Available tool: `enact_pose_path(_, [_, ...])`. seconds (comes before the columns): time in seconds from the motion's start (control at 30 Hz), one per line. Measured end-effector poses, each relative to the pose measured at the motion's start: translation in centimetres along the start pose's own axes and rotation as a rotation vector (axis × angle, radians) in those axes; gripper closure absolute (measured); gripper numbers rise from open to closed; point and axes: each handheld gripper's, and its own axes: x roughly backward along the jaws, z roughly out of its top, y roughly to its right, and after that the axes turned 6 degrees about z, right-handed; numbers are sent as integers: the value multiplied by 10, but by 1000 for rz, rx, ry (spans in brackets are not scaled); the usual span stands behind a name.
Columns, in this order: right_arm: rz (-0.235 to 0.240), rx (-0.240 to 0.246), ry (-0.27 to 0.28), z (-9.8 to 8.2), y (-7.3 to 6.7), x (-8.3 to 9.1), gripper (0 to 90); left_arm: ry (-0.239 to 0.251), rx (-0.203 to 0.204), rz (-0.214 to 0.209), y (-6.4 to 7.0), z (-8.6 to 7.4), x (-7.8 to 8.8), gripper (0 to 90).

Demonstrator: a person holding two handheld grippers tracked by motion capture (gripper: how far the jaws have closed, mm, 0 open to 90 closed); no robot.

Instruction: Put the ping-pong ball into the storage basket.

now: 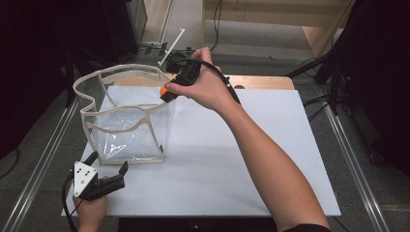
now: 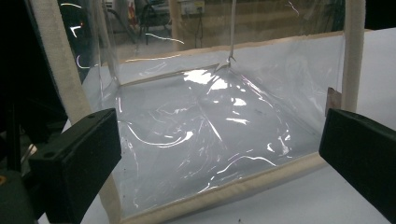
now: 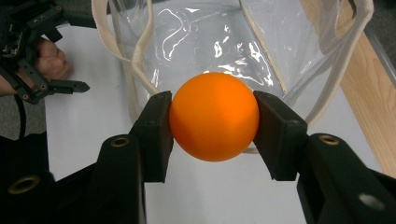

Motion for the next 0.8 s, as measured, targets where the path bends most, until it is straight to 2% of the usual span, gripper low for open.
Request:
enact_pose_path(0.37, [-11,-33,7,4,3,-7,485,-1,0,0,0,0,0,0])
enact_pose_path(0.63, [-31,-68,-9,5,7,-14,484,0,0,0,-1,0,0,0])
enact_pose_path(0.73, [-10,-94,0,4,10,-16,480,4,5,-2,-1,0,0,0])
enact_pose_path(0.8, [-31,-105,0,4,10,-15,476,3,6,-1,-1,0,0,0])
